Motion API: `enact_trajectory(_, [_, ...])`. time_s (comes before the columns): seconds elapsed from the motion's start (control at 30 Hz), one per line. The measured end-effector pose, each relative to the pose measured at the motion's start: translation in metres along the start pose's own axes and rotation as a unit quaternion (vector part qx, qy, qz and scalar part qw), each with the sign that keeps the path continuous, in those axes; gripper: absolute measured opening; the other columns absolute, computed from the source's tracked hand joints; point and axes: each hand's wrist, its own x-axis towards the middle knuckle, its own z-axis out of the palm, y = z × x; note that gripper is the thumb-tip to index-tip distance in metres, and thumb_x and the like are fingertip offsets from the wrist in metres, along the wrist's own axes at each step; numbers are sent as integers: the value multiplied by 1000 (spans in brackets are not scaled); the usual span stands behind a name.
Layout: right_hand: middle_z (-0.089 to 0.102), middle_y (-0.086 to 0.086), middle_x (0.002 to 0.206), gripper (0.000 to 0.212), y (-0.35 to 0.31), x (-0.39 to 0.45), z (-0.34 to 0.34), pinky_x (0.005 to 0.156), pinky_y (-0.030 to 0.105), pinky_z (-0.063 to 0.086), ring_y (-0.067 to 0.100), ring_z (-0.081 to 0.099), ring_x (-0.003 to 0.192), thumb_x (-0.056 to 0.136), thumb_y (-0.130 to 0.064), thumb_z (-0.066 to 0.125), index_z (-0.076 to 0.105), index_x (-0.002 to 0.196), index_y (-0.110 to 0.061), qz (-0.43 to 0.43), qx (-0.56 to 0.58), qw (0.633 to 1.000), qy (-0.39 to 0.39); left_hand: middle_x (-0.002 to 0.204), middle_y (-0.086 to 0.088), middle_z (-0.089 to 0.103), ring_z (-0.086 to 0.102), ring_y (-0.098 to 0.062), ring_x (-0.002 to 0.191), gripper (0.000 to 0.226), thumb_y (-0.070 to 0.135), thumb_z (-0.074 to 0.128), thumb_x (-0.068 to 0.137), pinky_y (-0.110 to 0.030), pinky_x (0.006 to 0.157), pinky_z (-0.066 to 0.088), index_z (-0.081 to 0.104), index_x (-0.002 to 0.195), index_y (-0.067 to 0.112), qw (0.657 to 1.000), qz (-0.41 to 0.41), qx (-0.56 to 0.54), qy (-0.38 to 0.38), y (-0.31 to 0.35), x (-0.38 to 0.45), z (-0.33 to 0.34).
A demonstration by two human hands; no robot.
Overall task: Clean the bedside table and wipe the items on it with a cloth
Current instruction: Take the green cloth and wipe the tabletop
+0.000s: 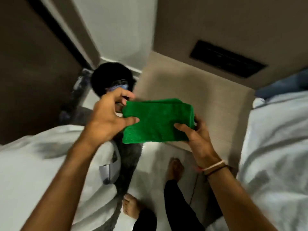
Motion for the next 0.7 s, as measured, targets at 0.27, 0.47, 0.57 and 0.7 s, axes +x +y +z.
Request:
enact_trajectory(0.27, [52,15,139,63,66,18,-187,108,46,46,32,50,130,80,-13,71,47,138,-8,-18,-405,857,319,144,-13,45,52,-32,128,60,17,77,77,-43,108,47,55,133,20,957,121,250,-84,-12,36,270])
enact_trajectory(0.47, [22,24,164,72,104,45,-184,126,44,23,36,24,153,101,-35,51,25,157,1,18,-469,841,270,158,-26,27,29,-41,146,61,23,55,97,-49,115,39,33,150,4,837,230,467,-170,-56,18,335])
enact_trajectory(0.57, [1,24,168,83,108,71,-168,129,44,7,34,4,157,103,-51,35,4,160,-1,107,-426,857,271,161,-24,21,20,-38,150,56,27,23,103,-46,119,32,23,153,1,814,237,488,-211,-73,24,332])
enact_trajectory(0.7, [-8,26,167,85,108,90,-148,128,47,0,36,-7,157,102,-51,33,0,159,4,142,-449,820,325,162,-20,20,20,-33,151,56,25,6,106,-44,118,36,23,152,-2,799,279,471,-248,-90,40,317])
